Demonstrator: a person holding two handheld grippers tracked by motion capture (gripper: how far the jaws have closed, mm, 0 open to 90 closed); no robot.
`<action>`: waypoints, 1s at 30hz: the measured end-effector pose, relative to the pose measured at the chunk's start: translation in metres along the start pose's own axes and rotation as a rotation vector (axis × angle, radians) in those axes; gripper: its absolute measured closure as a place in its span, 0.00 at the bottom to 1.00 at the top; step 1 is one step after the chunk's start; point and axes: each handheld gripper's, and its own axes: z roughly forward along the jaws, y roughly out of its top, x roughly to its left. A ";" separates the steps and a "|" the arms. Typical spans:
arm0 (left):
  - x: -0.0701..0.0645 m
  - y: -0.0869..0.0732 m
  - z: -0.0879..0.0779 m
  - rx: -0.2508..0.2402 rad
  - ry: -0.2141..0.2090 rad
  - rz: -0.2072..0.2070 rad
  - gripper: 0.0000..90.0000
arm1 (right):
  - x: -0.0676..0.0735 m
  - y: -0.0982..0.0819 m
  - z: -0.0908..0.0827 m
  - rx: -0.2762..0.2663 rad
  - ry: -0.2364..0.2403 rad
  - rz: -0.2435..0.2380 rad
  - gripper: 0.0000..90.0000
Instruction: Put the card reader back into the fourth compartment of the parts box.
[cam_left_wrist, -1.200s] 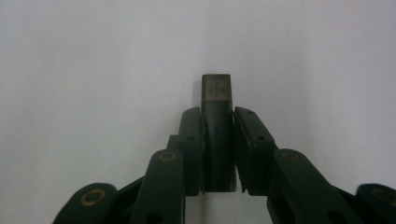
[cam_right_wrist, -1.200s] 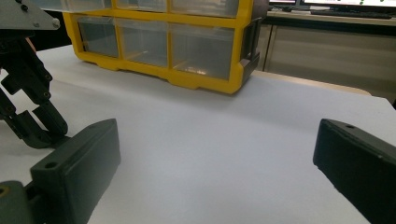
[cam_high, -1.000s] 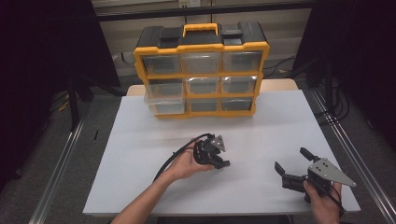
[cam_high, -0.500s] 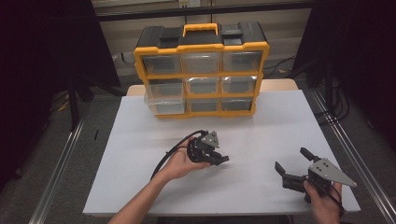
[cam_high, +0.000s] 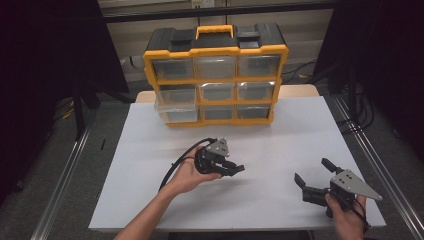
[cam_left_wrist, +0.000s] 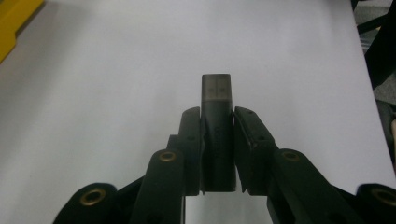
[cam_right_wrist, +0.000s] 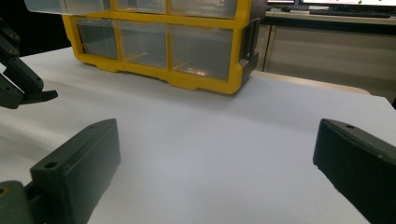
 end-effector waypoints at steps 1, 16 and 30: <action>0.000 0.000 -0.001 -0.009 0.002 0.000 0.82 | 0.000 0.000 0.000 0.000 -0.001 -0.001 0.01; 0.001 0.001 -0.025 -0.083 0.028 -0.026 0.82 | -0.001 0.000 0.000 -0.003 -0.004 -0.004 0.01; 0.004 0.001 -0.057 -0.166 0.067 -0.046 0.82 | -0.001 0.000 0.000 -0.004 -0.007 -0.004 0.01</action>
